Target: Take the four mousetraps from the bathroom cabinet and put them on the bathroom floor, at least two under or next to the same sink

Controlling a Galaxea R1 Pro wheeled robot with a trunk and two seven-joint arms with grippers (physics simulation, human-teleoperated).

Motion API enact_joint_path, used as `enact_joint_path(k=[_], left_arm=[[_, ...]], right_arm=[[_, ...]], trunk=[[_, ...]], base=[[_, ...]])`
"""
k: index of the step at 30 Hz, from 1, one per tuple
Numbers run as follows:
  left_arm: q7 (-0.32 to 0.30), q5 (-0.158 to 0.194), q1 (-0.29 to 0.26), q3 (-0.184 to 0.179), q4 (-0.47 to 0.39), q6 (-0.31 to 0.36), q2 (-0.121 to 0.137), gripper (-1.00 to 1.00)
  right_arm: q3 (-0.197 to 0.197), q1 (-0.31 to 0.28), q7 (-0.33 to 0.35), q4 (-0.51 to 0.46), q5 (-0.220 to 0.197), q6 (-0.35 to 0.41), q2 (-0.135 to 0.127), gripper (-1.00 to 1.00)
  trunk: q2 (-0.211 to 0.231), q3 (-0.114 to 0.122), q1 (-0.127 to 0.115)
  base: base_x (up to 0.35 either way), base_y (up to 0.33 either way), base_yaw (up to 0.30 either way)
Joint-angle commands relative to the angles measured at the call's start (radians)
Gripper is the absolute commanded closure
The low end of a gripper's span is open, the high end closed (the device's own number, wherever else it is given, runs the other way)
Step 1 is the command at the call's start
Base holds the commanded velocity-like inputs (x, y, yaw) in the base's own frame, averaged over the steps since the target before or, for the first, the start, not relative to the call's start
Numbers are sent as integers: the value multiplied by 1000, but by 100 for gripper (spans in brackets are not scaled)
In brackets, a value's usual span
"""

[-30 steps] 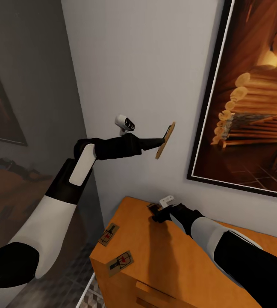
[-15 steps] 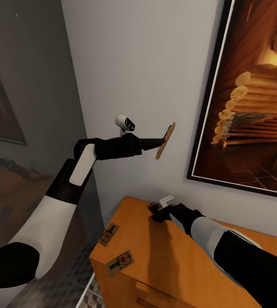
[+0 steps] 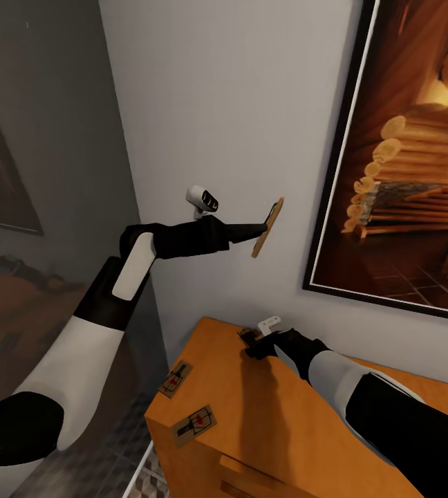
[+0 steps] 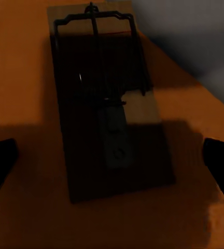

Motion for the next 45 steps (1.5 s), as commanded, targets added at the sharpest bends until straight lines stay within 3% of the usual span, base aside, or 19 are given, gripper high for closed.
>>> enact_joint_path(k=[1,28,45], left_arm=[[-5,-2,-1,0,0,2,0,100],[-5,-2,-1,0,3,2,-2,100],[-5,-2,-1,0,1,2,-9,100]], right_arm=[[30,-1,1,3,2,2,-1,100],[31,-1,4,0,3,2,-2,100],[30,-1,6,-6,6,0,-6,100]], trunk=[[-1,-2,1],[-1,-2,1],[-1,-2,1]], base=[[0,0,0],[-1,0,0],[-295,0,0]])
